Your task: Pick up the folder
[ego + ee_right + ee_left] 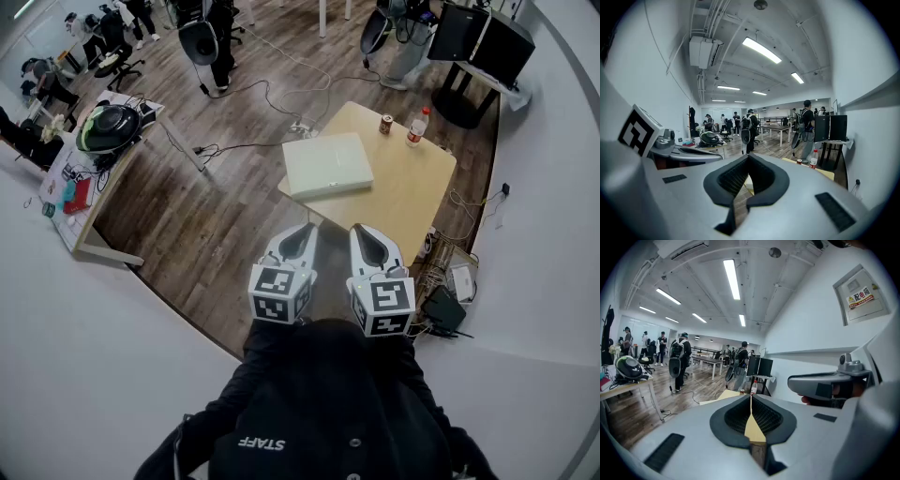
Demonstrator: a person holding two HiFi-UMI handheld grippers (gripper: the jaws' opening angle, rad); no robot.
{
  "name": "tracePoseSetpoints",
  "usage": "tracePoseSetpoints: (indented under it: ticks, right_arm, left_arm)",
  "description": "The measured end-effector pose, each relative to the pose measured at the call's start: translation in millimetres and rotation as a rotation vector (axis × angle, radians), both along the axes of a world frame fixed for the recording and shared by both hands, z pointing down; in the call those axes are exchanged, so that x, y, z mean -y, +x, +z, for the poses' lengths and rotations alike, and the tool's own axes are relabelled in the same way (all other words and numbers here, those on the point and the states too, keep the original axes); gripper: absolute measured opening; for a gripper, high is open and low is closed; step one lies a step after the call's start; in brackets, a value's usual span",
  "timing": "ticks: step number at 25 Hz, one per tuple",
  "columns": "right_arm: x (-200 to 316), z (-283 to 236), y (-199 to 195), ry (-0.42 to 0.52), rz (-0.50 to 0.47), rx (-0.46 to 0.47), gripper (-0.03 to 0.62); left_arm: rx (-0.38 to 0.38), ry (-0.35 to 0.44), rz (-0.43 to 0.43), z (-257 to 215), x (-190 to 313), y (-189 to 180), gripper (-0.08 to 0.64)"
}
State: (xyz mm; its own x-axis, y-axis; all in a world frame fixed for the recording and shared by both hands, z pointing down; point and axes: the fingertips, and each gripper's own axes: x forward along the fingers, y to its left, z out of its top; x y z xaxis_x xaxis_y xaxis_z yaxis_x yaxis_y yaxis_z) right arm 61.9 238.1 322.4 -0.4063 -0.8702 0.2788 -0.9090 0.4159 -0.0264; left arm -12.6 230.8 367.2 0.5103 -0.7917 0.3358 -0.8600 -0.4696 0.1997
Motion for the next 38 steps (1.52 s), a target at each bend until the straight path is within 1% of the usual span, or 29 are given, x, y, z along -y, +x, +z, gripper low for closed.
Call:
tracePoseSetpoints:
  ticks: [3,7,16,20,27,30,34,38]
  right_arm:
    - [5.0,5.0,-4.1,0.005,-0.012,0.000,0.020]
    - [3.1,14.1,-8.6,-0.007,-0.017,0.001,0.020]
    - [4.8,20.4,-7.7,-0.019,0.050,0.030,0.021]
    - [2.0,31.3,-4.2,-0.038,0.076,0.033,0.021]
    - [-10.0,44.5,-24.1,-0.067,0.057,0.038,0.020]
    - [-14.2,53.0,-28.5,-0.088,0.068,0.038,0.020]
    - [-13.5,64.3,-30.8,-0.109,0.090,0.037,0.020]
    - [-11.9,74.9,-33.0,-0.134,0.105,0.026,0.020]
  left_arm:
    - [-0.003,0.013,-0.015,-2.3,7.3,-4.9,0.037]
    - [-0.001,0.003,-0.010,6.1,5.3,-9.6,0.037]
    - [-0.002,-0.020,-0.012,15.5,3.7,-23.9,0.037]
    - [0.001,-0.032,-0.006,22.1,0.3,-28.4,0.037]
    - [-0.003,-0.064,0.013,38.8,-6.0,-41.5,0.037]
    - [-0.008,-0.083,0.026,47.1,-10.6,-46.9,0.037]
    - [-0.004,-0.092,0.027,55.8,-14.0,-61.7,0.037]
    - [-0.007,-0.108,-0.003,64.1,-15.1,-84.1,0.037]
